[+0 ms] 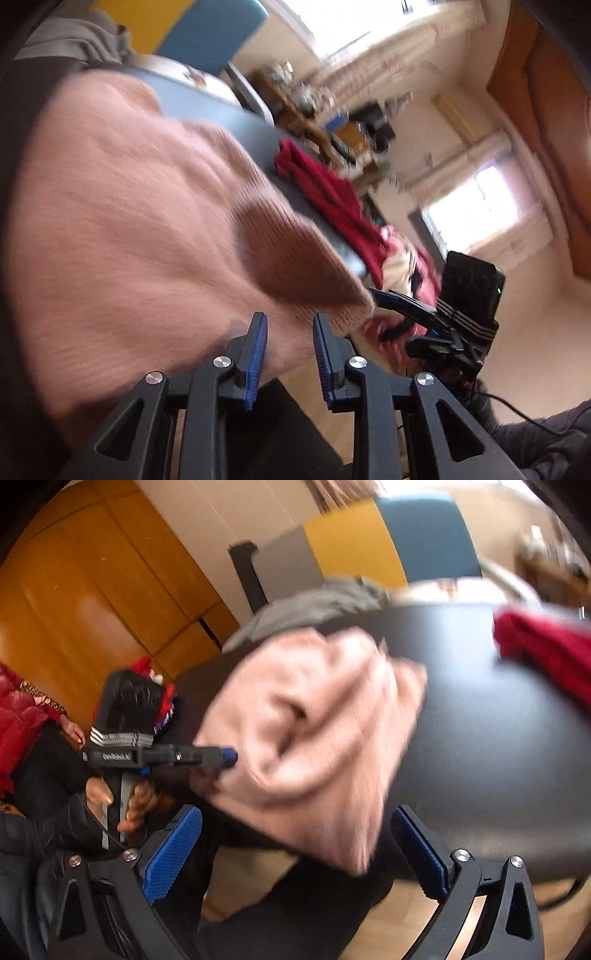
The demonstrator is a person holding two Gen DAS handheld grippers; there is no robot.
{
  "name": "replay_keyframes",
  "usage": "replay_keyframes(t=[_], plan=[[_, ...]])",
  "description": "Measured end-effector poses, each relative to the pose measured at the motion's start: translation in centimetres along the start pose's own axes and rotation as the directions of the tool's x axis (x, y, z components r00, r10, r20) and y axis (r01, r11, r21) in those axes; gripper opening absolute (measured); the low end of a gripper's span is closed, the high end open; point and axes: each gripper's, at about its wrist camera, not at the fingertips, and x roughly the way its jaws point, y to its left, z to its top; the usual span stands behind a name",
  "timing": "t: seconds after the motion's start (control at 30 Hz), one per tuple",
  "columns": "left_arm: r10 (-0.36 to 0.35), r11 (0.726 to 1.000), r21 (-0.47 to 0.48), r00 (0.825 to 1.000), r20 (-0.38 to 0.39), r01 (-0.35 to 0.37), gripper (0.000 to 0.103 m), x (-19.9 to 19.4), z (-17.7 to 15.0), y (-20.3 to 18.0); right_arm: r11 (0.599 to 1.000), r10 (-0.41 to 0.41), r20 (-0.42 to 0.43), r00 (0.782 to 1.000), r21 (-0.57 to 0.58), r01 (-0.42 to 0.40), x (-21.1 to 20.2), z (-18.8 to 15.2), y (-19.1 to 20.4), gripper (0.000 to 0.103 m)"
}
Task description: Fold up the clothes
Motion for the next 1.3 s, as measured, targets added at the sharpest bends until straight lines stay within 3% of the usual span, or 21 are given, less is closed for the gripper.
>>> replay_keyframes(t=[0.1, 0.17, 0.2, 0.27, 0.3, 0.33, 0.47, 0.53, 0.6, 0.67, 0.77, 0.8, 0.87, 0.9, 0.93, 1.1, 1.3], plan=[[0.008, 0.999, -0.037, 0.997, 0.071, -0.005, 0.024, -2.9, -0.1, 1.3, 0.998, -0.033, 0.047, 0.998, -0.046, 0.035, -1.1, 1.8, 1.5, 0.103], [0.036, 0.998, -0.048, 0.994, 0.102, -0.032, 0.024, -4.3, -0.6, 2.2, 0.995, -0.037, 0.012, 0.999, -0.094, 0.038, 0.1, 2.7, 2.5, 0.102], [0.048, 0.998, -0.032, 0.995, 0.089, -0.045, 0.024, -4.1, -0.8, 2.3, 0.996, -0.034, -0.012, 0.999, -0.089, 0.033, 0.6, 2.7, 2.4, 0.096], [0.072, 0.997, 0.001, 0.995, 0.065, -0.072, 0.024, -3.7, -1.2, 2.4, 0.997, -0.028, -0.059, 0.998, -0.078, 0.023, 1.6, 2.7, 2.4, 0.059], [0.085, 0.996, 0.017, 0.995, 0.053, -0.086, 0.024, -3.5, -1.4, 2.4, 0.997, -0.025, -0.083, 0.996, -0.073, 0.019, 2.1, 2.8, 2.3, 0.010], [0.097, 0.995, 0.034, 0.994, 0.041, -0.099, 0.024, -3.3, -1.6, 2.5, 0.998, -0.021, -0.106, 0.994, -0.067, 0.014, 2.6, 2.8, 2.3, 0.006], [0.149, 0.984, 0.102, 0.989, -0.005, -0.148, 0.027, -2.5, -2.4, 2.7, 0.999, -0.006, -0.199, 0.980, -0.044, -0.003, 4.7, 2.8, 2.2, 0.006], [0.176, 0.976, 0.136, 0.984, -0.026, -0.171, 0.027, -2.1, -2.9, 2.9, 1.000, 0.015, -0.123, 0.992, 0.018, -0.013, 1.5, 2.5, 1.7, 0.005], [0.196, 0.969, 0.162, 0.979, -0.050, -0.186, 0.027, -1.6, -3.3, 3.1, 0.996, -0.021, -0.154, 0.988, 0.077, 0.033, 1.2, 0.4, 0.2, 0.005], [0.188, 0.973, 0.151, 0.979, -0.084, -0.174, 0.024, -0.7, -3.6, 3.6, 0.987, -0.065, -0.269, 0.961, 0.127, 0.103, 3.6, -2.9, -1.7, 0.005], [0.184, 0.975, 0.147, 0.977, -0.108, -0.167, 0.024, -0.3, -4.0, 3.9, 0.978, -0.010, -0.284, 0.959, 0.196, 0.068, 4.5, -4.3, -2.9, 0.009], [0.186, 0.974, 0.150, 0.977, -0.105, -0.169, 0.024, -0.5, -4.0, 3.9, 0.979, 0.011, -0.274, 0.962, 0.197, 0.045, 3.9, -4.0, -2.6, 0.011], [0.189, 0.974, 0.148, 0.977, -0.102, -0.173, 0.024, -0.8, -4.0, 3.9, 0.986, 0.024, -0.251, 0.968, 0.166, 0.019, 2.3, -2.9, -1.9, 0.032], [0.189, 0.974, 0.145, 0.977, -0.101, -0.174, 0.024, -0.9, -4.1, 3.9, 0.989, 0.017, -0.238, 0.971, 0.150, 0.019, 1.3, -2.4, -1.7, 0.055], [0.186, 0.975, 0.141, 0.978, -0.096, -0.171, 0.024, -1.1, -4.1, 3.8, 0.990, 0.005, -0.209, 0.978, 0.141, 0.026, 0.4, -1.6, -1.5, 0.072], [0.152, 0.981, 0.128, 0.987, -0.059, -0.143, 0.025, -1.7, -4.0, 3.0, 0.984, 0.025, -0.057, 0.998, 0.175, -0.015, -1.6, 1.9, -2.0, 0.074], [0.135, 0.983, 0.136, 0.990, -0.046, -0.127, 0.026, -0.8, -3.8, 2.0, 0.943, -0.038, -0.063, 0.997, 0.327, 0.057, 6.1, 6.2, -6.8, 0.073]])
